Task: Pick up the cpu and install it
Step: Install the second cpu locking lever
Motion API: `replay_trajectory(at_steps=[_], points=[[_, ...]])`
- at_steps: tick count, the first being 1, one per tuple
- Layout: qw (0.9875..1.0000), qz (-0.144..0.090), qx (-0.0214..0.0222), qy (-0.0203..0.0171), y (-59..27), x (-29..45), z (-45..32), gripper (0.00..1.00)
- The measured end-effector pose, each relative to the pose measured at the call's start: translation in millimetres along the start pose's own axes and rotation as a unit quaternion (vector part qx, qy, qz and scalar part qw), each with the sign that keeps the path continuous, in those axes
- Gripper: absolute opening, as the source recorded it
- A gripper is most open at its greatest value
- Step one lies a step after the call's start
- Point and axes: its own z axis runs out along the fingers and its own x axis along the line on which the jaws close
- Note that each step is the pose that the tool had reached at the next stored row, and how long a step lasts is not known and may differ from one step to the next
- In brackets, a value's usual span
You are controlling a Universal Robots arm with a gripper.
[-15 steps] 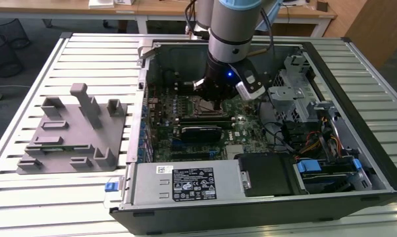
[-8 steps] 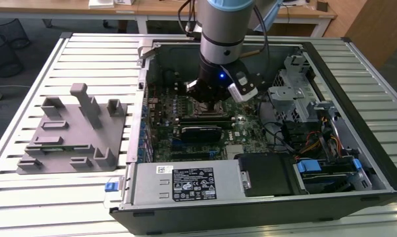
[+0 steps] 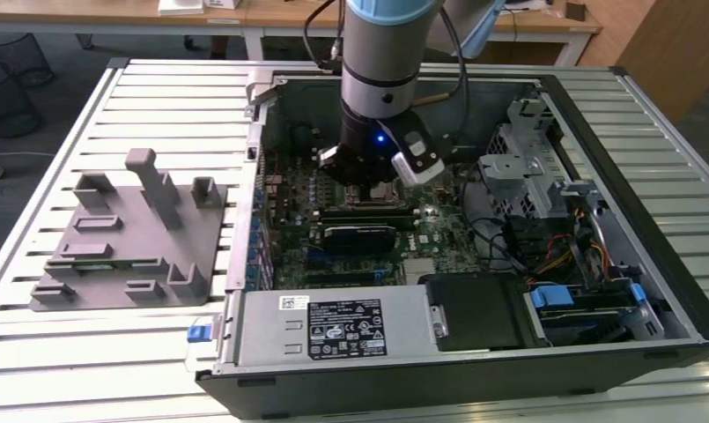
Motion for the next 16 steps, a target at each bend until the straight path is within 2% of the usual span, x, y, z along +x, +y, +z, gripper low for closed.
replay_trajectory(at_steps=[6, 8, 12, 16], points=[[1.0000, 0.000, -0.0002, 0.0006, -0.9, 0.5, 10.3, 0.11], [1.0000, 0.000, -0.0022, 0.0004, -1.4, 1.9, 12.2, 0.11], [1.0000, 0.000, -0.0085, -0.0002, -5.0, 4.1, 14.1, 0.11], [0.9998, 0.000, -0.0214, -0.0013, -9.0, 7.1, 15.0, 0.11]])
